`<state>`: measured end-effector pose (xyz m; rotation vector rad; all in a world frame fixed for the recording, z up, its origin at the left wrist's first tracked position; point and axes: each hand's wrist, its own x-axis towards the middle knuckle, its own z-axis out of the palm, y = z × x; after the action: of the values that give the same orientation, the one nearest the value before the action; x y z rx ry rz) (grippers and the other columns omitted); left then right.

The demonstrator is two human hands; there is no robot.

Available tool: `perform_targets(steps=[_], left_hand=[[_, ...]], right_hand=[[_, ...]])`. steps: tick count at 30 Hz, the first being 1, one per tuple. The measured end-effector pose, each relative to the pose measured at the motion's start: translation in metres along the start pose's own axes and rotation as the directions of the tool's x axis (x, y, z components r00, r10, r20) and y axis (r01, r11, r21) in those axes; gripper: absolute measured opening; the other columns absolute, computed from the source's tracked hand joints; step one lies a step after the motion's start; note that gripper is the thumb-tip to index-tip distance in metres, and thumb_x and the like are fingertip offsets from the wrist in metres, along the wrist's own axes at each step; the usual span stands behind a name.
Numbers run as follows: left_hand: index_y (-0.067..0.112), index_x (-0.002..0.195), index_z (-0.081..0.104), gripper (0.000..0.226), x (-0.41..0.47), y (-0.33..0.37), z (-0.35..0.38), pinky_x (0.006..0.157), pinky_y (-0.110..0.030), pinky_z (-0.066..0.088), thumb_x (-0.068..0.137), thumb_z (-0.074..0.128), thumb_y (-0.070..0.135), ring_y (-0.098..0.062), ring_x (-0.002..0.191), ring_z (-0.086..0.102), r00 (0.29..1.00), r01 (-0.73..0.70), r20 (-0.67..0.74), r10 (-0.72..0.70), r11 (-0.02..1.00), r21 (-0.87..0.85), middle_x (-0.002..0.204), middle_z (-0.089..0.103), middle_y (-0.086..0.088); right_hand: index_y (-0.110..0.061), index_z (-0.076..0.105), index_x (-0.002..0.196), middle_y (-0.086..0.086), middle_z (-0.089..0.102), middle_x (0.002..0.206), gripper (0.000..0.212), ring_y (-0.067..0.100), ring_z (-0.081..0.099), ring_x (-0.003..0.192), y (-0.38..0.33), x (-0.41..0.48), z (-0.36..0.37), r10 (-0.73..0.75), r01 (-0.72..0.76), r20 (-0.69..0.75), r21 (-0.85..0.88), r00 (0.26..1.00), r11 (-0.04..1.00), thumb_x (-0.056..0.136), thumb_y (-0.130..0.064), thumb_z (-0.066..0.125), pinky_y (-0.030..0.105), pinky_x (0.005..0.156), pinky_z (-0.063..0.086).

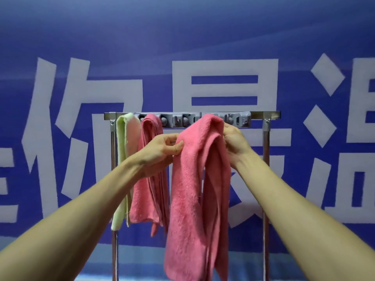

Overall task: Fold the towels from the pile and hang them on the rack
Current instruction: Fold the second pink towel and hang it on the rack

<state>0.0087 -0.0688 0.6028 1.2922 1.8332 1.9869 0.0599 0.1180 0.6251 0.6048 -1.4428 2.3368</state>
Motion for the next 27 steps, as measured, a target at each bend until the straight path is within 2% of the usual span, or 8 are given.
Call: perform_targets(steps=[3,7,9,12,15,19,23,27], left_hand=[[0.008,0.109,0.066,0.024,0.023,0.001,-0.013,0.065,-0.021,0.054,0.087,0.056,0.014,-0.009,0.070,0.066,0.997,-0.054,-0.051,0.050,0.996,-0.071,0.084,0.070,0.000],[0.002,0.112,0.062,0.028,0.050,0.002,-0.030,0.046,-0.021,0.047,0.090,0.049,-0.009,-0.012,0.050,0.059,0.971,-0.086,-0.231,0.058,0.990,-0.114,0.072,0.065,-0.006],[0.002,0.102,0.066,0.025,0.063,0.004,-0.036,0.049,-0.024,0.046,0.086,0.052,-0.012,-0.017,0.053,0.056,0.940,-0.095,-0.335,0.055,0.990,-0.102,0.071,0.063,-0.011],[0.007,0.078,0.065,0.019,0.082,0.007,-0.043,0.045,-0.021,0.040,0.087,0.054,-0.007,-0.016,0.050,0.048,0.881,-0.101,-0.471,0.050,0.991,-0.084,0.057,0.055,-0.007],[0.006,0.091,0.065,0.016,0.097,0.007,-0.045,0.040,-0.017,0.037,0.088,0.056,-0.006,-0.012,0.040,0.048,0.834,-0.114,-0.545,0.084,0.993,-0.021,0.057,0.057,-0.005],[0.008,0.087,0.069,0.007,0.112,-0.014,-0.058,0.062,-0.034,0.057,0.083,0.069,0.013,-0.023,0.070,0.067,0.763,-0.042,-0.625,0.165,0.977,0.207,0.078,0.070,-0.010],[0.011,0.098,0.068,0.017,0.117,-0.038,-0.062,0.083,-0.039,0.053,0.088,0.058,0.020,-0.025,0.093,0.065,0.601,0.107,-0.733,0.318,0.878,0.467,0.097,0.071,-0.007],[0.015,0.091,0.070,0.017,0.114,-0.063,-0.062,0.071,-0.038,0.054,0.083,0.062,0.028,-0.026,0.078,0.069,0.671,0.138,-0.712,0.205,0.910,0.392,0.083,0.073,-0.007]], right_hand=[[-0.005,0.059,0.069,0.010,0.060,0.050,0.027,0.019,0.061,0.048,0.008,0.032,0.005,0.114,-0.114,-0.122,0.007,0.986,0.993,0.093,-0.003,0.046,0.025,0.050,0.054],[-0.010,0.047,0.033,0.001,0.042,0.027,0.067,0.008,0.042,0.022,0.014,0.065,0.019,0.178,-0.173,-0.168,0.042,0.970,0.984,0.099,-0.005,0.038,0.013,0.028,0.034],[-0.009,0.045,0.048,0.001,0.041,0.026,0.053,0.008,0.041,0.020,0.019,0.081,0.026,0.208,-0.202,-0.205,0.050,0.956,0.978,0.100,-0.008,0.041,0.015,0.025,0.033],[-0.008,0.052,0.060,0.007,0.056,0.038,0.038,0.016,0.056,0.032,0.028,0.110,0.033,0.232,-0.243,-0.273,-0.004,0.934,0.970,0.097,-0.016,0.053,0.024,0.036,0.050],[-0.006,0.059,0.050,0.010,0.062,0.047,0.045,0.021,0.061,0.039,0.038,0.132,0.030,0.275,-0.297,-0.305,-0.025,0.912,0.955,0.092,-0.020,0.060,0.033,0.041,0.054],[-0.005,0.070,0.078,0.013,0.072,0.085,0.016,0.027,0.069,0.073,0.057,0.146,0.023,0.312,-0.345,-0.389,-0.016,0.867,0.938,0.080,-0.020,0.074,0.041,0.059,0.059],[-0.005,0.066,0.116,0.018,0.072,0.100,0.073,0.033,0.072,0.086,0.085,0.179,-0.006,0.339,-0.336,-0.371,0.077,0.864,0.939,0.048,-0.010,0.090,0.055,0.068,0.057],[-0.004,0.067,0.114,0.015,0.073,0.093,0.062,0.027,0.072,0.078,0.092,0.171,-0.012,0.290,-0.323,-0.387,-0.019,0.875,0.946,0.058,-0.020,0.090,0.048,0.065,0.058]])
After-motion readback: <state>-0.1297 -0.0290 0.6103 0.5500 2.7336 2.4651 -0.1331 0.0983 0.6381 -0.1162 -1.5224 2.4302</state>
